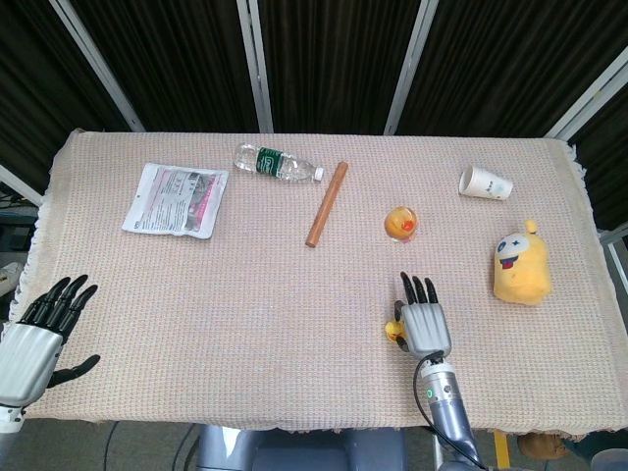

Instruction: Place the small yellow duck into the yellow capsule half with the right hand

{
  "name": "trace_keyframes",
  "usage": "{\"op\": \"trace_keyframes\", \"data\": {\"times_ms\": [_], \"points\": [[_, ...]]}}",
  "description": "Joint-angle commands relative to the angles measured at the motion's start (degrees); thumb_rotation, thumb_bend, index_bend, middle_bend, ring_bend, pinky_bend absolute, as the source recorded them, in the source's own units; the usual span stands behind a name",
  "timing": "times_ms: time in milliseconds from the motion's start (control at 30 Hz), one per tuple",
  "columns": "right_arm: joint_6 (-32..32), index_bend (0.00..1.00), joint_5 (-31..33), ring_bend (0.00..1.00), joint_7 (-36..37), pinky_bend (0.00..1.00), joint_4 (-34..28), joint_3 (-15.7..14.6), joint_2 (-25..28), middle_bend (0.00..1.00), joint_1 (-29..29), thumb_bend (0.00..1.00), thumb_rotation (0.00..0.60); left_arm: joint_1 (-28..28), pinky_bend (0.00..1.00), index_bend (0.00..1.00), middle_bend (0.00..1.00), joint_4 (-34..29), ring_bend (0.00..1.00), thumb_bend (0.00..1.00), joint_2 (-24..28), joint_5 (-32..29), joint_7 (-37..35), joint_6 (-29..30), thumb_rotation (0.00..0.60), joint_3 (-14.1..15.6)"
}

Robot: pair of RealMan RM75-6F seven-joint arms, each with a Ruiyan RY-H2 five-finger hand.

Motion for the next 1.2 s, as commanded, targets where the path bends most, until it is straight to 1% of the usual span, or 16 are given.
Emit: {"op": "trace_keyframes", "data": {"times_ms": [33,467,867,1200], "points": [[0.0,0.54,0.0,0.00,-0.1,0.00,-0.1,-0.1,0.1,0.00,0.0,0.15,0.600,0.0,0.20,0.00,0.00,0.0,0.00,0.00,0.0,0.0,0.0,0.1,0.600,0.0],[-0.1,0.54,0.3,0.00,-0.3,0.00,-1.3,-0.6,0.7,0.00,-0.3,0.15,0.600,0.1,0.20,0.00,0.00,0.1,0.00,0.00,-0.1,0.1,0.3,0.5,0.600,-0.2],[-0.9,0.52,0.6,0.00,0.2,0.00,-0.9,-0.5,0.2,0.00,0.1,0.15,0.600,0.1,0.20,0.00,0.00,0.1,0.00,0.00,-0.1,0.0,0.3,0.5,0.600,-0.3],[-1.4,0.50,0.5,0.00,0.6,0.00,-0.7,-0.2,0.5,0.00,0.5,0.13,0.600,0.1,0.20,0.00,0.00,0.1,0.00,0.00,-0.1,0.0,0.2,0.5,0.600,-0.3]]}}
